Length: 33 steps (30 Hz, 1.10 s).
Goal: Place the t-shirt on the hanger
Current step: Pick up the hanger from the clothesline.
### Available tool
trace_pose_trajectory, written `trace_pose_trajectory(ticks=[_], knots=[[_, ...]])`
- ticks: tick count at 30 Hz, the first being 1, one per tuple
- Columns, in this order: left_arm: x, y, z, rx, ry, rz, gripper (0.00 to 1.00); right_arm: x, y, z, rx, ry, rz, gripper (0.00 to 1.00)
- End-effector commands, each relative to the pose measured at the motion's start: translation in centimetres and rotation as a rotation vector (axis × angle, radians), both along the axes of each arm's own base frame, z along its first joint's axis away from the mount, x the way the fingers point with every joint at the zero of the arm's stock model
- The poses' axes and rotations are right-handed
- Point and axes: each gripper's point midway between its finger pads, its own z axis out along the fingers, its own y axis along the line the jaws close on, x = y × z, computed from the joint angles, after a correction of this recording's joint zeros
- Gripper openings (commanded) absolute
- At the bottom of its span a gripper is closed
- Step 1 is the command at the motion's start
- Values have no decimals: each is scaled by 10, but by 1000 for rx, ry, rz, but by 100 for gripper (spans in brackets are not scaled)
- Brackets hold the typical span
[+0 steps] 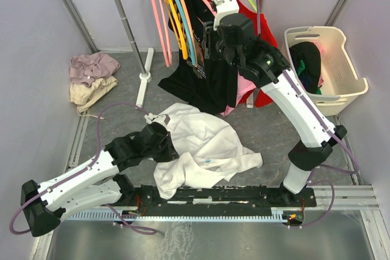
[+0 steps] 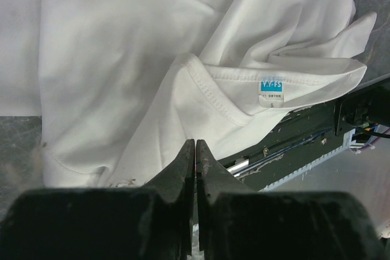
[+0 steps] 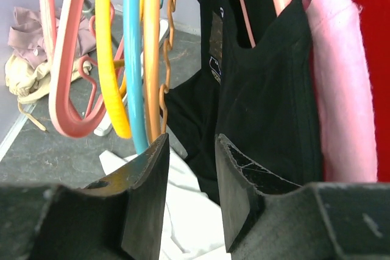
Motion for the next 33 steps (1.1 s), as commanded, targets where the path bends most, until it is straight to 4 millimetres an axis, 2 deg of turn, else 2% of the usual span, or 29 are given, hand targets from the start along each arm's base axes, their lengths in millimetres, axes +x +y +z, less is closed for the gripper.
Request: trace_pose_trajectory(ticks=[1,10,19,33], knots=[[2,-1,11,-5,-43,-42,8,13,11,24,73,-62,56,45],[2,2,15,1,-50,-35,7,25,29,14,85,-41,100,47],[0,4,13,0,-46,-28,6,26,35,6,96,-27,114,47],[-1,9,13,9,-51,-18,5,42,48,-13,68,0,110,48]])
